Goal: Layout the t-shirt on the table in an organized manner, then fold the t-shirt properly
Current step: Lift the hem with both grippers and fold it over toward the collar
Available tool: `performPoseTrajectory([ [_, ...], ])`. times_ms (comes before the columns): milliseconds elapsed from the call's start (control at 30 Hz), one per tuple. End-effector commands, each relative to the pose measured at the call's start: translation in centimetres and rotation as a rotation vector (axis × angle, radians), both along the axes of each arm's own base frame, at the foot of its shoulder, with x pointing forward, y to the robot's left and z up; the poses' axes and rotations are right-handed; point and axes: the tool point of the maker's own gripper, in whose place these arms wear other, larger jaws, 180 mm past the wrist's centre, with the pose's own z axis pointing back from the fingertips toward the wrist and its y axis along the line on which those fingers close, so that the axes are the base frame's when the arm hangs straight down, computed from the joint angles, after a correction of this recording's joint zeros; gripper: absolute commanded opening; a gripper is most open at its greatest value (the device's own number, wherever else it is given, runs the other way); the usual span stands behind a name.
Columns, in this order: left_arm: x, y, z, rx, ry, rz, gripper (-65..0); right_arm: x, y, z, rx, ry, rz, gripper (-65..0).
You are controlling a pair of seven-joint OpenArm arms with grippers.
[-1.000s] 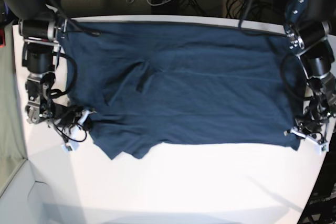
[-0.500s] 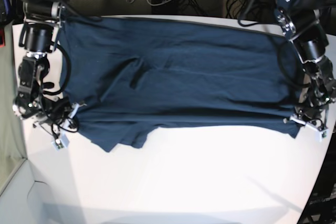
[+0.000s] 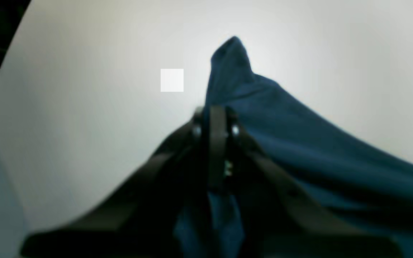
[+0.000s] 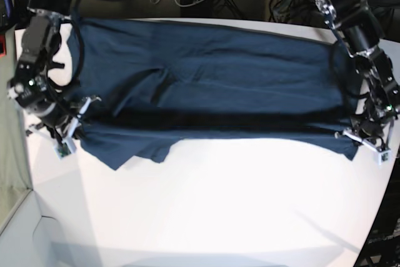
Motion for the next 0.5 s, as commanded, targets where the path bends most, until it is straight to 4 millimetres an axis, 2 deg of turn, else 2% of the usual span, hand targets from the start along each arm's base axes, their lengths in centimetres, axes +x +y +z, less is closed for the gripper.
performPoseTrajectory([
  [0,1.2,0.7,3.0,0.037,-0.084,-0.005,-64.7,0.4,0.3,1.7,0.003,-0.060,0.010,-65.0],
  [300,-2.3,0.7,3.6,0.127,-0.072,-0.027,-64.7,-3.0,0.5,-0.6,-0.002,0.009,0.016,-65.0],
  [467,-4.5,2.7,4.6,0.145,-0.097,0.035,-64.7,-4.1,0.5,-0.8,-0.018,0.020,0.021,-65.0],
])
